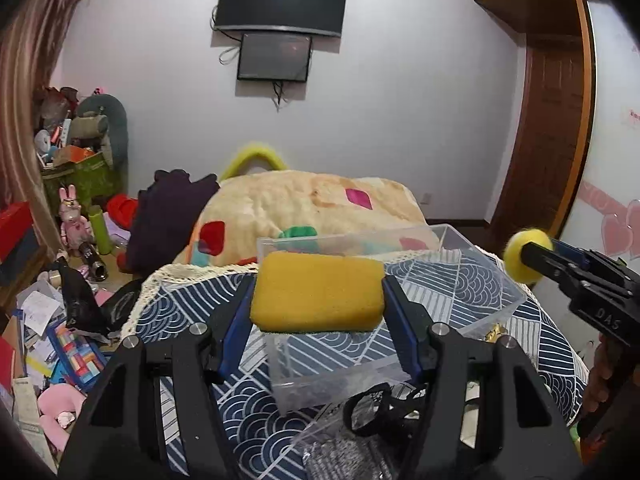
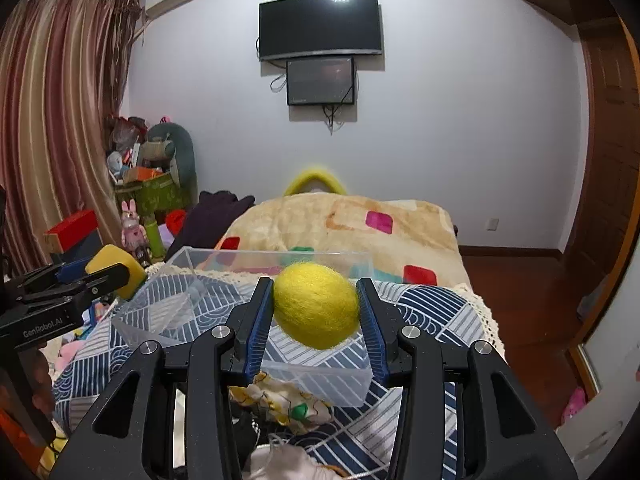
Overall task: Organize soft objects
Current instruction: 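Lower the sponge into the clear box with the left tool while the right tool drops the ball in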
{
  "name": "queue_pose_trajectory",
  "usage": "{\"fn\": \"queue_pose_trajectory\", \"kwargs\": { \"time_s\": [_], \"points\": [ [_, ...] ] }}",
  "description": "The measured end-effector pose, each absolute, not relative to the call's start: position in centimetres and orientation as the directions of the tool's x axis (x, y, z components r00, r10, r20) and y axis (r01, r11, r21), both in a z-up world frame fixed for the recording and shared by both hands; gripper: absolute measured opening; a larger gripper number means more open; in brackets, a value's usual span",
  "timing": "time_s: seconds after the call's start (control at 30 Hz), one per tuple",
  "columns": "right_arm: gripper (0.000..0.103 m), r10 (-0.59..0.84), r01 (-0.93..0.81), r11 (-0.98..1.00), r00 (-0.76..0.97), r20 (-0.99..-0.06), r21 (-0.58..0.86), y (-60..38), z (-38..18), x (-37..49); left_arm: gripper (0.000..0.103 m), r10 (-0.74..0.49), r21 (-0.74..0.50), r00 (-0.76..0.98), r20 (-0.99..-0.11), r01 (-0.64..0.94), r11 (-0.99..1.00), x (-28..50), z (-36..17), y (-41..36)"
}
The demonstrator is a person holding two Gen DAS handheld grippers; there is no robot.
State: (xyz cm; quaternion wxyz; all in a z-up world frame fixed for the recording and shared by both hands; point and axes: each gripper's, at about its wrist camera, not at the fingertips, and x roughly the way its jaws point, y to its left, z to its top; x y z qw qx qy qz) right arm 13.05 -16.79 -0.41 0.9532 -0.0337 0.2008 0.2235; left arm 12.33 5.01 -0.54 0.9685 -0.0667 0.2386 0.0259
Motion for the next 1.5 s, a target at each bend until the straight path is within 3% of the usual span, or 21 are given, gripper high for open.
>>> {"fn": "queue_pose_trajectory", "kwargs": {
  "time_s": [0.53,0.77,0.9,1.13,1.2,1.27,1.5],
  "points": [
    [0.039,0.411,-0.488,0.873,0.712,-0.570,0.020,-14.7,-3.8,17.0,0.062,0.000,-0.054,0.781,-0.625,-0.043,0.998,17.3,-4.4,2.9],
    [0.039,0.403,-0.507,0.862,0.688,-0.603,-0.003,-14.4,-4.3,16.9,0.065,-0.003,-0.047,0.773,-0.634,-0.035,0.998,17.5,-4.7,2.5],
    [0.041,0.406,-0.511,0.860,0.687,-0.603,-0.004,-14.8,-4.2,16.8,0.073,-0.017,-0.067,0.769,-0.639,-0.033,0.997,17.4,-4.5,2.7],
    [0.054,0.420,-0.506,0.863,0.704,-0.572,0.010,-15.7,-3.2,16.1,0.079,-0.011,-0.049,0.784,-0.621,-0.025,0.998,16.1,-3.7,2.5],
    [0.054,0.428,-0.505,0.863,0.711,-0.557,0.018,-16.0,-2.6,15.7,0.081,-0.015,-0.052,0.792,-0.611,-0.021,0.998,15.5,-3.1,2.4],
    [0.054,0.435,-0.505,0.863,0.718,-0.543,0.023,-16.3,-2.1,15.3,0.090,-0.024,-0.062,0.801,-0.599,-0.017,0.998,14.8,-2.6,2.6],
    [0.055,0.445,-0.506,0.862,0.749,-0.491,0.010,-17.1,-0.6,13.7,0.100,-0.010,-0.047,0.838,-0.545,-0.019,0.999,11.9,-1.0,2.5]
  ]
}}
